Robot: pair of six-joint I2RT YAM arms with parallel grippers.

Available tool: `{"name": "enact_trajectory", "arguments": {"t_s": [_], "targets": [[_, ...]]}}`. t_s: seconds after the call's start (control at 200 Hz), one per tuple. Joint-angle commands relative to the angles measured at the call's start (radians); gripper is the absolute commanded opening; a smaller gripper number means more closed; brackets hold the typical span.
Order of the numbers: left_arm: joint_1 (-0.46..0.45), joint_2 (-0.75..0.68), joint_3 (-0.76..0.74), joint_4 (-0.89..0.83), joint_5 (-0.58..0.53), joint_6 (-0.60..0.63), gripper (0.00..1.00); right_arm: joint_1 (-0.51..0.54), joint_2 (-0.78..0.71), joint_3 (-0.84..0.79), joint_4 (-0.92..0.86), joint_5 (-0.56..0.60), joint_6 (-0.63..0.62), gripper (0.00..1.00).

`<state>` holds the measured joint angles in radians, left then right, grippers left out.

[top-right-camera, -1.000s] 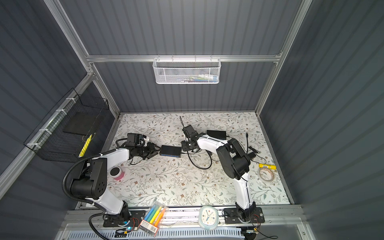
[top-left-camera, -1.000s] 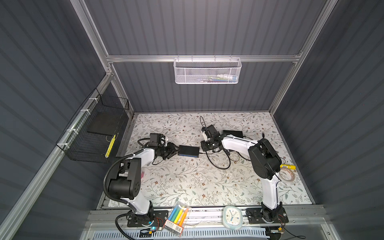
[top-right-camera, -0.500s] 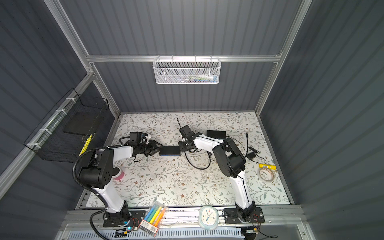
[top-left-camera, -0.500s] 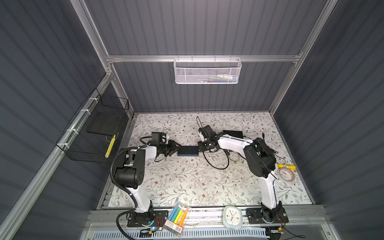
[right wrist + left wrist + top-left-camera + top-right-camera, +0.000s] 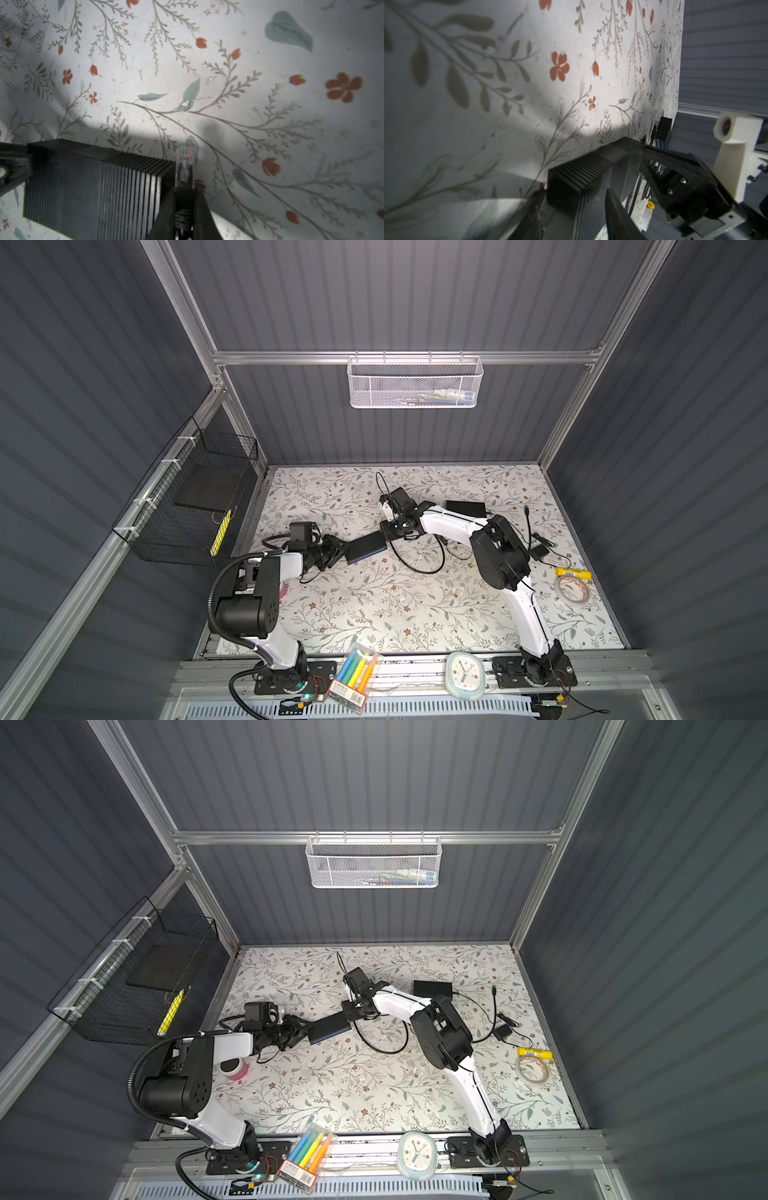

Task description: Insert the plug into the switch port

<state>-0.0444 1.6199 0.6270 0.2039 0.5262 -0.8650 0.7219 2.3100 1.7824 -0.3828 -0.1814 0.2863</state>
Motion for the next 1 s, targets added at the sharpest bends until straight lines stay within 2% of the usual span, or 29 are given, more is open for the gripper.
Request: {"name": "enact_trajectory", "arguments": {"t_s": [0.0, 0.17, 0.29, 0.405, 0.61, 0.79, 0.996], "targets": [[0.016, -0.039, -0.044, 0.03, -0.017, -0.077, 0.44, 0.039, 0.032, 0.07, -0.036, -0.096, -0.047, 0.03], [0.051, -0.172, -0.045, -0.087, -0.058, -0.071, 0.44, 0.039, 0.002, 0.072, -0.033, -0.076, -0.135, 0.03], [0.059, -0.292, 0.036, -0.294, -0.137, 0.039, 0.45, 0.03, -0.034, 0.065, -0.063, -0.043, -0.217, 0.03], [0.069, -0.34, 0.147, -0.434, -0.182, 0.156, 0.45, 0.028, -0.096, 0.015, -0.067, 0.01, -0.285, 0.02], [0.068, -0.188, 0.308, -0.502, -0.093, 0.294, 0.45, 0.041, -0.24, -0.166, -0.019, 0.078, -0.334, 0.02], [0.064, -0.06, 0.356, -0.456, -0.043, 0.311, 0.43, 0.115, -0.329, -0.307, 0.021, 0.136, -0.337, 0.01], [0.034, 0.039, 0.376, -0.448, -0.096, 0.33, 0.41, 0.188, -0.295, -0.334, 0.022, 0.161, -0.284, 0.01]]}}
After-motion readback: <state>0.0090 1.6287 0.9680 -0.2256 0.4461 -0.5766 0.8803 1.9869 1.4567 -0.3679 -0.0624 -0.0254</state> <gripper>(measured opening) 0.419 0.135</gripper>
